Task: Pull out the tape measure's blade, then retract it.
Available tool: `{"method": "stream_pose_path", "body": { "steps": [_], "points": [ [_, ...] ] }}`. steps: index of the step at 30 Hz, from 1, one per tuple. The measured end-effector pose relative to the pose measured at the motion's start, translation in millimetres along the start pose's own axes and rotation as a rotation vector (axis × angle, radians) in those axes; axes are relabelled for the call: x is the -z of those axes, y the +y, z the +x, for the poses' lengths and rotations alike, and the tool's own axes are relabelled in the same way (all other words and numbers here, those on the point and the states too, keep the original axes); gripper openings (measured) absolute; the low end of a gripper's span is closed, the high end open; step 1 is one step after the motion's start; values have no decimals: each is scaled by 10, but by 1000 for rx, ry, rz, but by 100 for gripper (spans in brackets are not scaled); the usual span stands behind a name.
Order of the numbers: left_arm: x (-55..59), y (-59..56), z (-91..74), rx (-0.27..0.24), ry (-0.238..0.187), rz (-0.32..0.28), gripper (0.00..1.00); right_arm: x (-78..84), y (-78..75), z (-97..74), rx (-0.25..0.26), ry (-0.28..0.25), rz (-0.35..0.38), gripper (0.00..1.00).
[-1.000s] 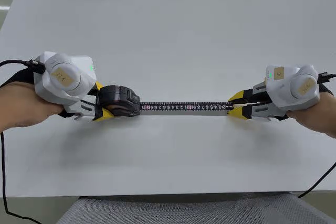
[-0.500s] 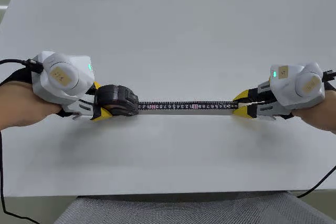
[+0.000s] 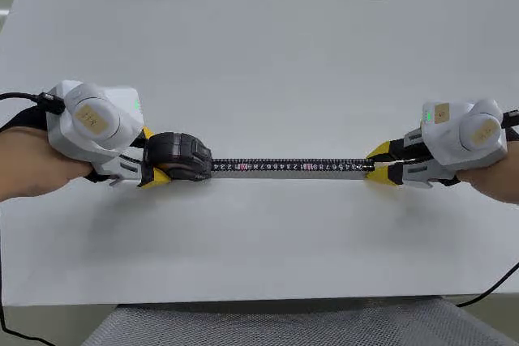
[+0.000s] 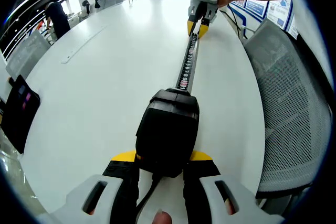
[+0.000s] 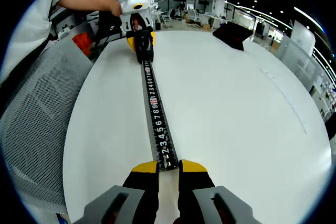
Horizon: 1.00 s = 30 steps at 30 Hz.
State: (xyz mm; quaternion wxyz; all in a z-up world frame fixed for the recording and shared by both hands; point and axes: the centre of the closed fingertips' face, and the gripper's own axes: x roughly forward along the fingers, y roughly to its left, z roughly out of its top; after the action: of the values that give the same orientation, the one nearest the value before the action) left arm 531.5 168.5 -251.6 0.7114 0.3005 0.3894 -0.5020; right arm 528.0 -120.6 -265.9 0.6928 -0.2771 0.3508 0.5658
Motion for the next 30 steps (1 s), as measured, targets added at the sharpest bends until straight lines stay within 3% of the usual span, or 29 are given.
{"method": "stream_pose_path", "body": {
  "steps": [30],
  "points": [
    [-11,10,-2,-21,13,14,28,-26,0,11,-55,63,0,11]
  ]
}}
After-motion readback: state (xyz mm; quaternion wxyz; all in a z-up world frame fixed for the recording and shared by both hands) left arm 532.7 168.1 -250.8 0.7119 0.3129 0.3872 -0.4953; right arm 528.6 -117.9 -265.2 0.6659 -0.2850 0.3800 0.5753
